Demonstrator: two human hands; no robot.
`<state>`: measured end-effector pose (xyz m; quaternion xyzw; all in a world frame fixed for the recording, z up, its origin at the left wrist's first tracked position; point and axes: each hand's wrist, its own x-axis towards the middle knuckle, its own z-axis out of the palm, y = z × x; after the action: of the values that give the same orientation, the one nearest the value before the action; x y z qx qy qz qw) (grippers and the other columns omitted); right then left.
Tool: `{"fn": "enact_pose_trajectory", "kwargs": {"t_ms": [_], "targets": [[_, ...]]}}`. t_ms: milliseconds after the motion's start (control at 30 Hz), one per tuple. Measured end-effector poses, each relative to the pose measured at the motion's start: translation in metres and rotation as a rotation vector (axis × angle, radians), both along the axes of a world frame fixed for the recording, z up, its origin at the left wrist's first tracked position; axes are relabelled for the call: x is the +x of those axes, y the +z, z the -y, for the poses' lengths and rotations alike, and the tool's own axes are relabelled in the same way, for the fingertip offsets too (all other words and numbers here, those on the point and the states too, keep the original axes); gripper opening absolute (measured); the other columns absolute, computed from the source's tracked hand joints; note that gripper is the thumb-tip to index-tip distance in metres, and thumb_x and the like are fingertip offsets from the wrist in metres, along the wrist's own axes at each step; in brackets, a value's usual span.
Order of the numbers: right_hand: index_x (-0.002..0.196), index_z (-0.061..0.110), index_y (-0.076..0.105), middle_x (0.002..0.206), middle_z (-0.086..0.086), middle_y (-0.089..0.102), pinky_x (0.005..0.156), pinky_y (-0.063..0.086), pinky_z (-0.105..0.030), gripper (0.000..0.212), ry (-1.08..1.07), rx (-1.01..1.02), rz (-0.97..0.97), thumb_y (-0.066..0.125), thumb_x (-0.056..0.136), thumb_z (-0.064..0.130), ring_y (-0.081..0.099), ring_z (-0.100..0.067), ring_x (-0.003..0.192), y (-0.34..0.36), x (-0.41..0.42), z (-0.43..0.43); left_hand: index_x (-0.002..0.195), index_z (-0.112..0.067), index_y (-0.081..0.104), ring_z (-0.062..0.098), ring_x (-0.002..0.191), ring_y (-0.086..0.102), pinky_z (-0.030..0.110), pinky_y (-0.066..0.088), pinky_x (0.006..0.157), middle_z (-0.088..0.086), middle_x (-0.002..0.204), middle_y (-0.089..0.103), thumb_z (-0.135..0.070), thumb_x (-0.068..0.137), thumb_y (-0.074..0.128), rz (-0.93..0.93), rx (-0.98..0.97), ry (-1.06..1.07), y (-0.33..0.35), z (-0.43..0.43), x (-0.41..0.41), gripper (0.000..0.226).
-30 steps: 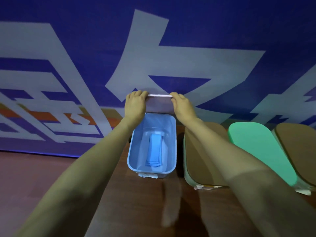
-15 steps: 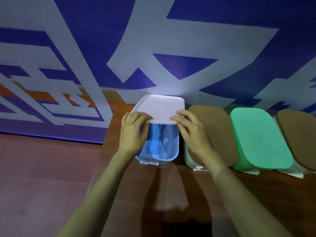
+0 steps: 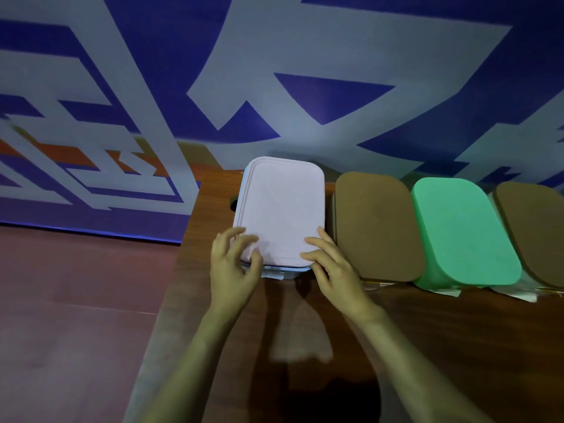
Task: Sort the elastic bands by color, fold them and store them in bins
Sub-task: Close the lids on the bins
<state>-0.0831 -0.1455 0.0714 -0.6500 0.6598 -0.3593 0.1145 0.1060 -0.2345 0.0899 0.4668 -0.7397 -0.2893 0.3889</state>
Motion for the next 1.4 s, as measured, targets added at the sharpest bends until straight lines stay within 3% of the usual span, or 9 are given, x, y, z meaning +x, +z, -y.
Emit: {"fn": "enact_pose_trajectory", "kwargs": {"t_ms": [133, 233, 467, 800, 933, 1067, 1200, 1267, 1400], "targets": [[0.098, 0.011, 0.064, 0.131, -0.003, 0.053, 0.109, 0.035, -0.034, 0.022, 0.002, 0.002, 0.007, 0.053, 0.088, -0.005, 0.031, -0.018, 0.14, -0.003, -0.005, -0.008, 0.128, -0.011, 0.053, 0.026, 0.131, 0.031, 0.034, 0.033, 0.105, 0.011, 0.141, 0.036, -0.022, 0.091, 0.054, 0.07, 0.23, 0.13, -0.003, 0.019, -0.019, 0.038], [0.098, 0.012, 0.064, 0.132, -0.004, 0.052, 0.107, 0.037, -0.038, 0.022, 0.019, 0.025, -0.011, 0.051, 0.088, -0.004, 0.031, -0.017, 0.14, -0.003, -0.008, -0.011, 0.139, -0.01, 0.04, 0.023, 0.131, 0.037, 0.031, 0.033, 0.105, 0.01, 0.143, 0.037, -0.016, 0.095, 0.05, 0.029, 0.335, 0.114, -0.003, 0.024, -0.025, 0.046], [0.101, 0.009, 0.066, 0.132, -0.006, 0.052, 0.111, 0.033, -0.029, 0.023, 0.034, -0.011, -0.015, 0.054, 0.088, -0.006, 0.033, -0.016, 0.138, 0.001, 0.0, -0.003, 0.134, -0.01, 0.044, 0.024, 0.12, 0.05, 0.026, 0.039, 0.094, 0.009, 0.131, 0.054, -0.012, 0.1, 0.038, -0.073, 0.406, 0.268, -0.002, 0.024, -0.017, 0.035], [0.098, 0.009, 0.061, 0.13, -0.003, 0.051, 0.11, 0.033, -0.032, 0.025, -0.017, 0.001, -0.047, 0.037, 0.091, 0.006, 0.032, -0.017, 0.139, 0.003, -0.006, -0.009, 0.132, -0.014, 0.047, 0.02, 0.116, 0.053, 0.041, 0.046, 0.099, 0.006, 0.128, 0.057, -0.013, 0.097, 0.044, -0.074, 0.363, 0.229, -0.009, 0.013, -0.013, 0.035], [0.097, 0.008, 0.061, 0.129, -0.003, 0.051, 0.11, 0.033, -0.031, 0.026, -0.021, 0.0, -0.047, 0.035, 0.091, 0.007, 0.033, -0.017, 0.138, 0.003, -0.005, -0.012, 0.133, -0.014, 0.043, 0.017, 0.103, 0.054, 0.027, 0.045, 0.083, 0.008, 0.123, 0.058, -0.012, 0.099, 0.04, -0.078, 0.416, 0.229, -0.008, 0.007, -0.018, 0.034], [0.096, 0.006, 0.062, 0.126, -0.006, 0.053, 0.107, 0.036, -0.034, 0.027, -0.044, -0.015, -0.055, 0.036, 0.09, 0.007, 0.037, -0.018, 0.136, 0.002, -0.004, -0.012, 0.133, -0.013, 0.042, 0.022, 0.109, 0.055, 0.028, 0.045, 0.085, 0.009, 0.125, 0.057, -0.011, 0.098, 0.041, -0.071, 0.425, 0.223, -0.006, 0.009, -0.02, 0.035], [0.095, 0.006, 0.063, 0.127, -0.006, 0.051, 0.105, 0.038, -0.036, 0.027, -0.071, -0.006, -0.095, 0.037, 0.089, 0.008, 0.037, -0.017, 0.135, -0.004, -0.002, -0.017, 0.141, -0.011, 0.036, 0.021, 0.131, 0.041, 0.037, 0.037, 0.108, 0.005, 0.145, 0.042, -0.011, 0.099, 0.039, 0.027, 0.392, 0.16, -0.009, 0.014, -0.022, 0.042], [0.094, 0.005, 0.065, 0.125, -0.008, 0.053, 0.106, 0.037, -0.034, 0.027, -0.097, -0.017, -0.128, 0.038, 0.088, 0.008, 0.04, -0.018, 0.132, -0.006, 0.0, -0.019, 0.14, -0.007, 0.038, 0.023, 0.139, 0.029, 0.04, 0.028, 0.113, 0.008, 0.152, 0.031, -0.002, 0.093, 0.047, 0.189, 0.252, 0.083, -0.012, 0.015, -0.022, 0.047], [0.089, 0.003, 0.066, 0.115, -0.009, 0.06, 0.105, 0.037, -0.029, 0.027, -0.14, -0.014, -0.133, 0.039, 0.085, 0.006, 0.046, -0.02, 0.126, -0.003, 0.005, -0.018, 0.123, 0.003, 0.055, 0.042, 0.13, 0.041, 0.053, 0.019, 0.109, 0.024, 0.136, 0.049, 0.011, 0.051, 0.079, 0.615, -0.023, -0.05, -0.017, 0.021, -0.028, 0.077]]}}
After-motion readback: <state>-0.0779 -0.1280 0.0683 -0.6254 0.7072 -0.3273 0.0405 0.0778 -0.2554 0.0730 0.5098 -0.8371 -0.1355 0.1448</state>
